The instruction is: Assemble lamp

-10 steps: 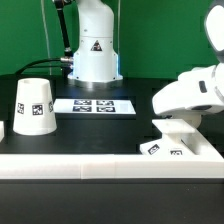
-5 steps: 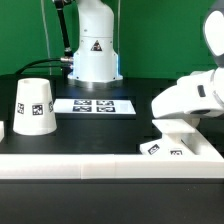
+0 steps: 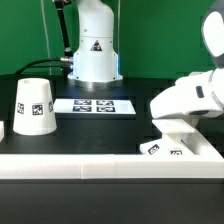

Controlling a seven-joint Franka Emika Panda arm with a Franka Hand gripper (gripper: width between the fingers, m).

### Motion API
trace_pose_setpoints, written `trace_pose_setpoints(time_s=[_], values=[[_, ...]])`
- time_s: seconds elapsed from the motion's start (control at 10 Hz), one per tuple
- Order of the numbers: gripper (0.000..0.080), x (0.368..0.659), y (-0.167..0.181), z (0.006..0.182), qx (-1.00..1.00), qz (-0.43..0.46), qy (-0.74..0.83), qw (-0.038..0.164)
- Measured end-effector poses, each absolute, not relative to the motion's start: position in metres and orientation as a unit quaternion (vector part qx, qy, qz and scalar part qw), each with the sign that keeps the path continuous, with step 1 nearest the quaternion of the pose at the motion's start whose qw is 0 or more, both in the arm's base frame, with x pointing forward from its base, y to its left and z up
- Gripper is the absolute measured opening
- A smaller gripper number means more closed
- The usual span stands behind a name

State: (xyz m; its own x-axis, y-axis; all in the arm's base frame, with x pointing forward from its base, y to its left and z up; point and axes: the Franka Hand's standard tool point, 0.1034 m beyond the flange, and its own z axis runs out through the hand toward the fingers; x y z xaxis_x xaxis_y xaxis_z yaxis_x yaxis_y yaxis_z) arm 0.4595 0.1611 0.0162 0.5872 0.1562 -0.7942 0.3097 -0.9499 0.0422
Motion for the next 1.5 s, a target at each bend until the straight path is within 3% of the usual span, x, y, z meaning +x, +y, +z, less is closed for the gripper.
trace_pose_setpoints(time_s=[0.4,0.6,0.7,1.2,1.5], values=[[0.0576,0.484,0.12,0.085,0.879,-0.437,0.186,0.035],[0.0576,0.501,0.093,0.107,0.884,-0.419,0.207,0.007],[0.0576,0.511,0.087,0.116,0.895,-0.398,0.202,0.004],[0.0576,0.527,0.075,0.109,0.94,-0.26,0.22,-0.004],[0.0576,0.544,0.062,0.13,0.959,-0.181,0.218,-0.004]])
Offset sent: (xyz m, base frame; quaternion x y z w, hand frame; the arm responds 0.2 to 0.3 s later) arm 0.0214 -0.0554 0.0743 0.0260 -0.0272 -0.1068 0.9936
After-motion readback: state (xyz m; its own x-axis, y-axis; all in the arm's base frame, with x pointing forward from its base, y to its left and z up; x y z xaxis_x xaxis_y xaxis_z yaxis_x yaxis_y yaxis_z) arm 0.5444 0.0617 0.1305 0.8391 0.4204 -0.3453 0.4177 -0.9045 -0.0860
